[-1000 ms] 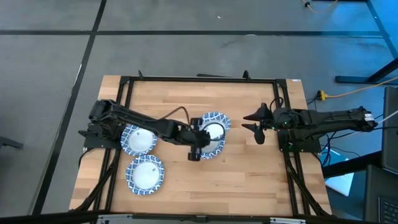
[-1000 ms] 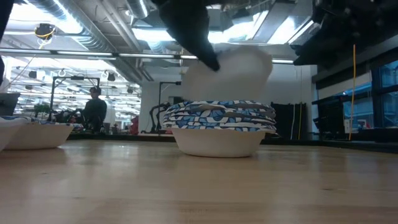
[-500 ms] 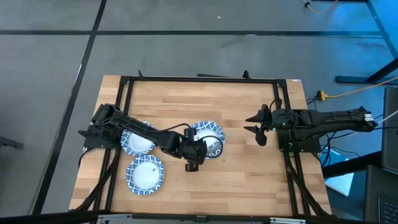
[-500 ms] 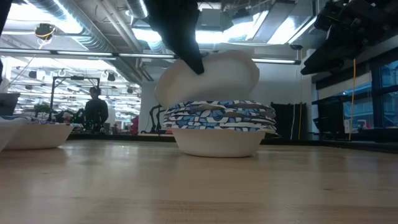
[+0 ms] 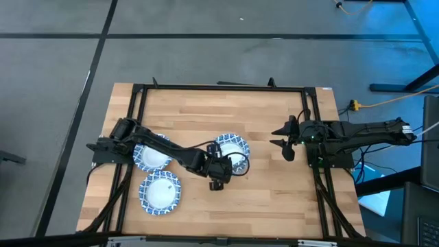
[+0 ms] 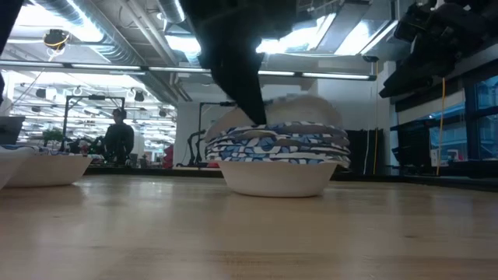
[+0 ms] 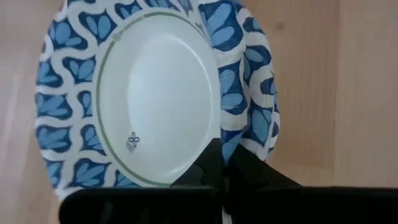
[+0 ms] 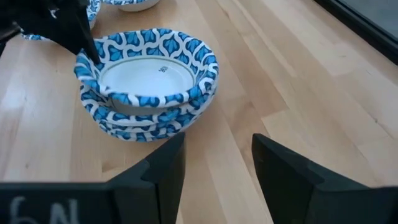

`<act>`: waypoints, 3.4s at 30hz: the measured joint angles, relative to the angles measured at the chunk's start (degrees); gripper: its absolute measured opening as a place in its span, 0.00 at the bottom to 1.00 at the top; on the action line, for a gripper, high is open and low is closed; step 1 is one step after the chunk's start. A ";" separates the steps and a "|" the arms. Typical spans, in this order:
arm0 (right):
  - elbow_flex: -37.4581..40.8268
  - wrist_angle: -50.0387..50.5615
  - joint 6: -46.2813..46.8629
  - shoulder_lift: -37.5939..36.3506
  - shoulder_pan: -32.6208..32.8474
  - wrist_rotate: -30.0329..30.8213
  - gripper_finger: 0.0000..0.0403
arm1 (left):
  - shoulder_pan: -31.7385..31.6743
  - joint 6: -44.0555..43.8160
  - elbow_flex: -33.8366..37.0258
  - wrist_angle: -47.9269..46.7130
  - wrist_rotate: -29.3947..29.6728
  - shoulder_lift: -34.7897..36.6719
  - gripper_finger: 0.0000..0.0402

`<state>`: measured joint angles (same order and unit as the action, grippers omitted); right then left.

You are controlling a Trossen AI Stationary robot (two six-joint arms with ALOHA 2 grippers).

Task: Nest bowls inside each other
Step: Stack the white bowl on top of the other white bowl

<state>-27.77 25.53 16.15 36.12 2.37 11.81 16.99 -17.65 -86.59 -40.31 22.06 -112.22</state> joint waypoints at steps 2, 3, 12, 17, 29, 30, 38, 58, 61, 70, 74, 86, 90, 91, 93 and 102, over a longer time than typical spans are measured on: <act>0.00 0.15 0.02 0.00 0.00 0.00 0.46 | 0.00 -0.03 0.02 -0.44 -0.15 -0.39 0.00; 0.00 0.14 0.07 0.00 0.00 0.00 0.46 | -0.05 -0.04 0.02 -0.30 -0.24 -0.40 0.00; 0.00 0.14 0.13 0.00 0.00 -0.02 0.46 | -0.50 1.34 -1.36 0.09 -4.51 -0.32 0.12; 0.00 0.14 -0.21 0.00 0.00 -0.02 0.46 | -1.76 1.64 -2.87 0.20 -11.25 -0.29 0.26; -0.02 3.65 -1.09 -0.34 0.04 0.00 0.46 | -2.03 6.42 -11.00 -6.61 -6.37 1.65 0.31; -0.02 3.40 -1.30 -0.58 0.04 0.00 0.46 | -2.03 6.40 -11.44 -7.30 -6.55 1.91 0.31; -0.04 2.52 -1.73 -2.79 0.04 0.09 0.46 | -2.12 5.87 -11.72 -6.26 -5.45 3.42 0.31; -0.04 2.11 -3.07 -2.95 0.00 0.59 0.46 | 1.55 -17.02 2.26 -26.31 13.91 18.46 0.30; -0.04 0.95 -3.25 -2.93 0.00 0.59 0.46 | 3.16 -24.31 9.74 -25.89 16.47 25.37 0.30; -0.04 -1.56 -3.44 -2.92 0.00 0.61 0.46 | 8.03 -41.08 32.04 -24.41 9.31 38.14 0.30; -0.04 -2.82 -4.61 -2.90 0.00 0.64 0.46 | 8.35 -51.38 38.56 -22.06 1.19 40.08 0.30; -0.04 -4.86 -4.90 -2.91 0.00 0.68 0.46 | 6.59 -55.64 40.13 -15.46 3.89 40.05 0.30; -0.04 -5.10 -4.90 -2.91 0.00 0.68 0.46 | 5.78 -56.66 40.13 -12.05 3.85 40.05 0.30; -0.04 -5.14 -4.90 -2.91 0.00 0.68 0.46 | 5.57 -56.24 40.13 -11.49 3.85 40.05 0.30; -0.04 -5.29 -4.79 -2.91 0.00 0.68 0.46 | 5.20 -53.57 40.13 -11.10 3.80 40.05 0.30; -0.04 -8.75 -4.58 -2.91 -0.89 0.66 0.46 | 2.31 -52.41 40.13 -11.18 3.77 40.05 0.31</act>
<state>-27.81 16.78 11.57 33.21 1.48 12.47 19.30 -70.06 -46.46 -51.48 25.83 -72.16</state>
